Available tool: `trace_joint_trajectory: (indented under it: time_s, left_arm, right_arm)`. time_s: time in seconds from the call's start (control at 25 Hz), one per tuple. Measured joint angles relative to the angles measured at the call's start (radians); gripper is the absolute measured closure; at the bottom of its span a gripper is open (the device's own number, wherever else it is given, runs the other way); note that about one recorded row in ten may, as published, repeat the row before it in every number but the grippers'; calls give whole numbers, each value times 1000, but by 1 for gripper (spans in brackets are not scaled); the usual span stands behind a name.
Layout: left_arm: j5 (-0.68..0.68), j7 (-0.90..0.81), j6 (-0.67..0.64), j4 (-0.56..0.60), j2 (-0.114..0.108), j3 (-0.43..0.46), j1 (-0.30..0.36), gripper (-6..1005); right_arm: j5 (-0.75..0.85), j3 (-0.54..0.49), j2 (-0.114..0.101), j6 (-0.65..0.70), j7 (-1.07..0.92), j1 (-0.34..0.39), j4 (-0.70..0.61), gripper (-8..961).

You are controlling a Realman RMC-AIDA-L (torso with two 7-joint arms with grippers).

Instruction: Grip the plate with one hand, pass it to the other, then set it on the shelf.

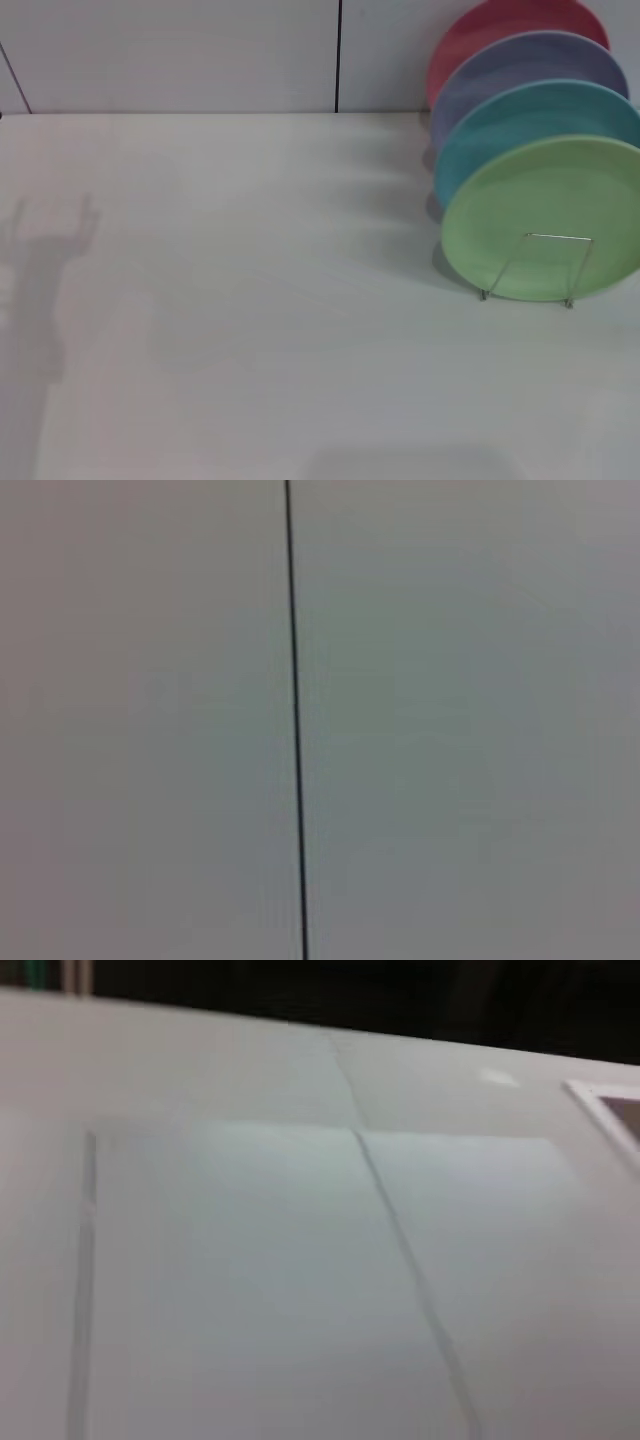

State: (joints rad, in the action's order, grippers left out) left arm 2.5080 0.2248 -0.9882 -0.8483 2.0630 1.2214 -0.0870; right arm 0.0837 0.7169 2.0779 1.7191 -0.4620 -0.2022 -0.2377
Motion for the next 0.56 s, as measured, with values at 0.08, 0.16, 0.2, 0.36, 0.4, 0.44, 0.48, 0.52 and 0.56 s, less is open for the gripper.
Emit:
trace_joint_trajectory:
  time_s: [0.08,0.16,0.2,0.36,0.4,0.44,0.48,0.52,0.56]
  left_arm:
    - [-2,-22,-34,45,1,0,-18,137]
    - [-7,-70,-104,147,3,0,-61,137]
    - [-8,-114,-173,248,4,0,-102,137]
    - [-9,-148,-242,342,6,0,-138,137]
    - [-10,-152,-254,362,6,0,-145,137]
    - [-10,-155,-261,378,6,0,-150,137]
    - [-10,-155,-261,378,6,0,-150,137]
    - [-10,-157,-268,405,6,0,-157,137]
    - [-10,-157,-268,414,6,0,-160,137]
  right_arm:
    - [-9,-16,2,0,32,-9,26,189]
    - [-33,-66,2,-4,87,-39,100,189]
    - [-48,-100,-1,-15,112,-60,151,189]
    - [-51,-110,-1,-30,119,-65,169,189]
    - [-50,-111,0,-33,119,-65,171,190]
    - [-50,-112,1,-34,119,-65,175,190]
    - [-51,-113,1,-35,119,-65,178,190]
    - [-51,-113,2,-36,119,-65,181,190]
    - [-52,-114,2,-38,117,-65,184,190]
